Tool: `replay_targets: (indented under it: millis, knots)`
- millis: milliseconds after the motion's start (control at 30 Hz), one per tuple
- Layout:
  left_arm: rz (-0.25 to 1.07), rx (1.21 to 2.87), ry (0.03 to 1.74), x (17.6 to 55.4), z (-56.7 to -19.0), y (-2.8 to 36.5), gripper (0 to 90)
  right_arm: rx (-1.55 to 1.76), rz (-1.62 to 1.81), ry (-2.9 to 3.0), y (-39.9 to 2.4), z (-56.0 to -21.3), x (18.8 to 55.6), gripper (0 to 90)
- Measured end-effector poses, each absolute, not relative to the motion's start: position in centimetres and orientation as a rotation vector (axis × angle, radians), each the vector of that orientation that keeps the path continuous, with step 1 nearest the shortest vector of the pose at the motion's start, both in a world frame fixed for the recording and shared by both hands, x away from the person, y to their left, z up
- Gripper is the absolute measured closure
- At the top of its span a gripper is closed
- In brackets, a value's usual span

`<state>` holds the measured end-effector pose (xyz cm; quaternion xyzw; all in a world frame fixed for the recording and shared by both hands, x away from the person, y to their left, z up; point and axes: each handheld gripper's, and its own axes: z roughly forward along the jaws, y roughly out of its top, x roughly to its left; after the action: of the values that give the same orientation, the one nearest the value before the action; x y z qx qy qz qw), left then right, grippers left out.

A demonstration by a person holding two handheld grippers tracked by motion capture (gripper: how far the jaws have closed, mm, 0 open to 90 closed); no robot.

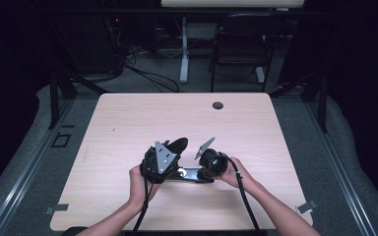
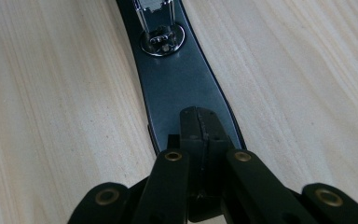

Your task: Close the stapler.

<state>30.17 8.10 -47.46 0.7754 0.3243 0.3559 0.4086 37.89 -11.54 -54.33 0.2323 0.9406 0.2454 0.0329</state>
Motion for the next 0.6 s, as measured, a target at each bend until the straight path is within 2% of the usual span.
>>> replay_targets:
  millis: [333,433,600]
  knots:
    - [0.922,1.968,0.802,30.1,-47.8,7.5,50.0,0.723,0.751,2.893,-11.5,-54.1,37.7,87.9]
    - [0.931,1.980,0.791,30.0,-48.0,7.2,49.8,0.716,0.836,2.853,-12.0,-52.5,37.7,89.0]
    - [0.948,1.999,0.771,29.9,-48.2,6.9,49.7,0.705,1.127,2.691,-13.4,-47.9,37.2,89.8]
